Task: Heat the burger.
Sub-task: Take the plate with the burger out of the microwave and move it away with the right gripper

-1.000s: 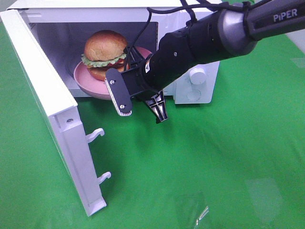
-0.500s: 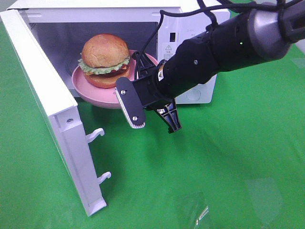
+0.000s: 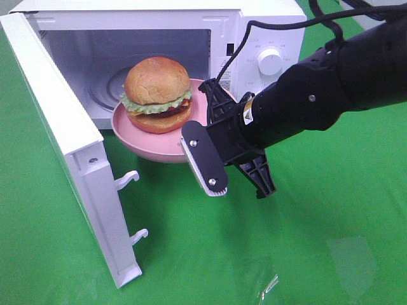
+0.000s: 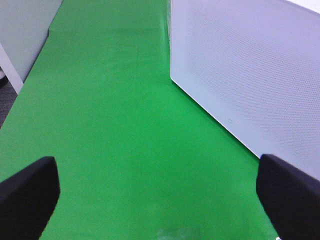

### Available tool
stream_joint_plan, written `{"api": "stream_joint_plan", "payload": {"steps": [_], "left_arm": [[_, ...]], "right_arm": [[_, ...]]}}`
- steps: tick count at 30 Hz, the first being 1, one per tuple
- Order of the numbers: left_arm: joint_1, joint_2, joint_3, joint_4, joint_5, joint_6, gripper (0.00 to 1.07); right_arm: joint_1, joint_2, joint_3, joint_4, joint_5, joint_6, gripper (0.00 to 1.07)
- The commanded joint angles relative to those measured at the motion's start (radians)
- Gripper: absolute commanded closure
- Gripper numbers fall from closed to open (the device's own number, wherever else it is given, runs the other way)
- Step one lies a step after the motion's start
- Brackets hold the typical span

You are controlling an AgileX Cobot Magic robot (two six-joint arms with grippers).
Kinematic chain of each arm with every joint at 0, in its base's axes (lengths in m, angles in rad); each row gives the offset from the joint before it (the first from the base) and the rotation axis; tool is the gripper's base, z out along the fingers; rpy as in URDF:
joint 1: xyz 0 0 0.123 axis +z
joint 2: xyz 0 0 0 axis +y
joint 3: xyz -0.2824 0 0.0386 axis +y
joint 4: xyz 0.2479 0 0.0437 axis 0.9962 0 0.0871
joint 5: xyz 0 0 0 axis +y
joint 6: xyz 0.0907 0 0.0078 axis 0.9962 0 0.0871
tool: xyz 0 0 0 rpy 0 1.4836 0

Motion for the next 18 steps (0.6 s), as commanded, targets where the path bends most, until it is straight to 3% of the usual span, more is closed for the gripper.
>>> {"api": "stream_joint_plan", "payload": {"steps": [1, 18], "left_arm": [[0.000, -0.018, 0.003, -0.005, -0.001, -0.002, 0.07], [0.000, -0.018, 0.003, -0.005, -0.001, -0.002, 0.07]], "right_arm": [[-0.019, -0.081, 0.042, -0.001, -0.055, 0.047, 1.07], [-0.019, -0.372, 0.278, -0.042, 0.049, 0.100, 1.07]]}}
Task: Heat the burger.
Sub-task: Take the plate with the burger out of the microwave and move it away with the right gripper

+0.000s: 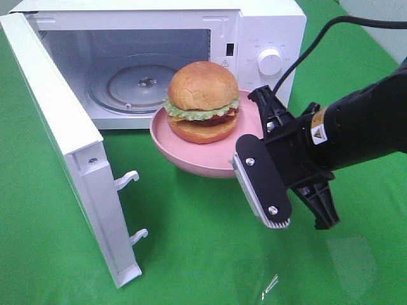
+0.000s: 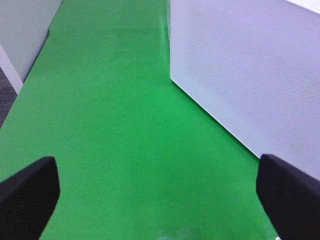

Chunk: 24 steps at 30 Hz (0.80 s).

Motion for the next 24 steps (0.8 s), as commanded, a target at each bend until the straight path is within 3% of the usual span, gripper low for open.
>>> {"api": "stream_joint_plan", "payload": {"steps": [1, 13, 24], "left_arm": [[0.000, -0.018, 0.003, -0.005, -0.001, -0.002, 0.07], [0.000, -0.018, 0.003, -0.005, -0.001, -0.002, 0.07], [0.000, -0.018, 0.003, -0.005, -0.001, -0.002, 0.07]], "right_arm": [[-0.009, -0.066, 0.028, -0.008, -0.033, 0.015, 1.07], [-0.009, -0.372, 0.205, -0.062, 0.110, 0.123, 1.07], [-0.009, -0.553, 0.240, -0.189, 0.271, 0.360, 1.07]]}}
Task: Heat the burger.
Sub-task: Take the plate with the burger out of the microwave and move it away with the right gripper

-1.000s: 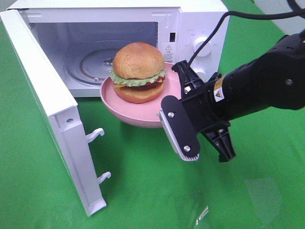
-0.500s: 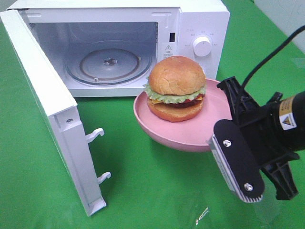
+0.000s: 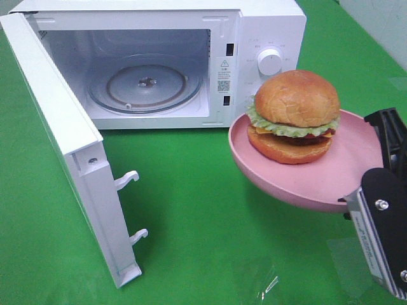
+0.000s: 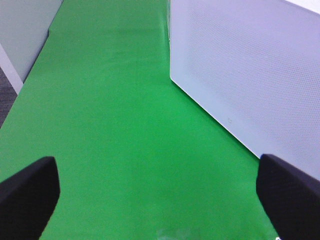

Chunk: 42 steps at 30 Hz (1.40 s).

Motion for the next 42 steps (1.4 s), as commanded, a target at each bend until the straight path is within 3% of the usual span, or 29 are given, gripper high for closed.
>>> {"api": "stream_joint_plan", "payload": {"steps": [1, 14, 24, 42], "left_arm": [[0.000, -0.018, 0.003, -0.005, -0.001, -0.002, 0.07], [0.000, -0.018, 0.003, -0.005, -0.001, -0.002, 0.07], [0.000, -0.018, 0.003, -0.005, -0.001, -0.002, 0.07], [0.000, -0.018, 0.003, -0.005, -0.001, -0.002, 0.07]], "right_arm": [[-0.007, -0.044, -0.006, -0.056, -0.015, 0.067, 1.07], [-0.007, -0.109, -0.006, -0.178, 0.134, 0.365, 1.07], [-0.007, -0.109, -0.006, -0.432, 0.279, 0.877, 1.07], [-0.007, -0.095, -0.006, -0.550, 0.392, 1.327, 1.07]]}}
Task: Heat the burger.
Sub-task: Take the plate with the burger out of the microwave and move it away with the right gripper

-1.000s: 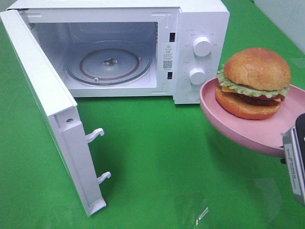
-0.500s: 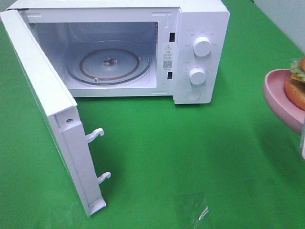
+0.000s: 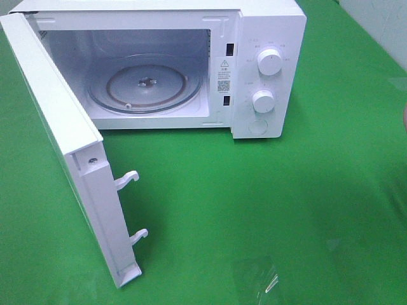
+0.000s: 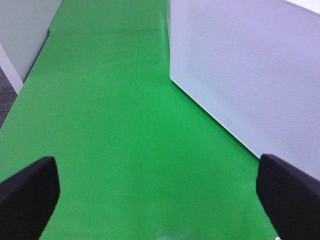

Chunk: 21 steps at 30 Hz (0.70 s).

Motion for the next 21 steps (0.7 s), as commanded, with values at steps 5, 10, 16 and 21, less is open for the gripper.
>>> {"api": "stream_joint_plan", "payload": {"steps": [5, 10, 16, 21], "left_arm": [[0.000, -0.018, 0.003, -0.005, -0.001, -0.002, 0.07], [0.000, -0.018, 0.003, -0.005, -0.001, -0.002, 0.07], [0.000, -0.018, 0.003, -0.005, -0.001, -0.002, 0.07], [0.000, -0.018, 0.003, -0.005, -0.001, -0.002, 0.07]], "right_arm": [[-0.007, 0.055, -0.009, -0.094, 0.010, 0.103, 1.07], [-0.010, 0.162, -0.050, -0.109, 0.017, 0.214, 1.07], [-0.010, 0.304, -0.103, -0.152, 0.044, 0.432, 1.07], [-0.010, 0.430, -0.153, -0.153, 0.051, 0.529, 1.07]]}}
